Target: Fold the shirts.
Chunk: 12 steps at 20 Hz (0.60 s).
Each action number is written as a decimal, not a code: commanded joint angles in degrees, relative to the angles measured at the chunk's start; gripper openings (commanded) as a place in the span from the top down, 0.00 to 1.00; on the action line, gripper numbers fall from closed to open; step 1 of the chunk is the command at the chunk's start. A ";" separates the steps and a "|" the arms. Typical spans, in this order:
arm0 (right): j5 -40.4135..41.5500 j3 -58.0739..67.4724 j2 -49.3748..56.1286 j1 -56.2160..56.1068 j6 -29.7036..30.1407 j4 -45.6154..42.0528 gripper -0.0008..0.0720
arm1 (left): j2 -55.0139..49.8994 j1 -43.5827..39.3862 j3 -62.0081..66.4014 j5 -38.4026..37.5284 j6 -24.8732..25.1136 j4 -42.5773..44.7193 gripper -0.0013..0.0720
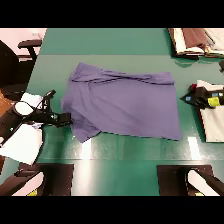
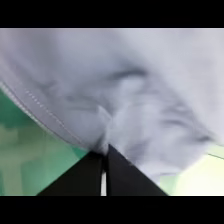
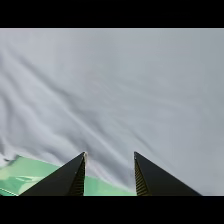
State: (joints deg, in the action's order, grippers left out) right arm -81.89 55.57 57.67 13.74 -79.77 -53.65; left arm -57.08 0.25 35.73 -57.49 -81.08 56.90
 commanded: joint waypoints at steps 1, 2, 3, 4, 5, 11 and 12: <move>-2.80 -8.41 -1.84 9.94 0.33 -9.99 0.37 | 1.92 -0.26 4.61 -1.22 0.59 -0.17 0.95; -2.58 -12.11 -2.67 13.60 0.33 -12.61 0.20 | 1.90 -0.26 5.73 -1.53 0.63 -0.31 0.95; -2.38 -15.54 -3.06 17.05 0.33 -13.51 0.21 | 1.90 -0.26 6.27 -1.49 0.63 -0.31 0.95; -1.81 -18.58 -3.04 19.65 0.33 -13.44 0.21 | 1.90 -0.26 6.36 -0.98 0.61 -0.52 0.95; -1.09 -21.42 -2.47 21.62 0.33 -13.35 0.30 | 1.90 -0.26 6.34 -0.55 0.59 -0.57 0.95; 4.59 -27.36 5.75 17.81 1.97 -5.20 0.39 | 1.90 -0.26 6.34 -0.13 0.61 -0.52 0.95; 6.01 -26.75 6.99 15.69 1.95 -3.87 0.40 | 1.90 -0.26 6.36 -0.09 0.61 -0.50 0.95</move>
State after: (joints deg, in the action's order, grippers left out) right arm -79.55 30.20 61.41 32.10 -78.37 -61.67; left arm -55.22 0.01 41.91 -57.84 -80.49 56.40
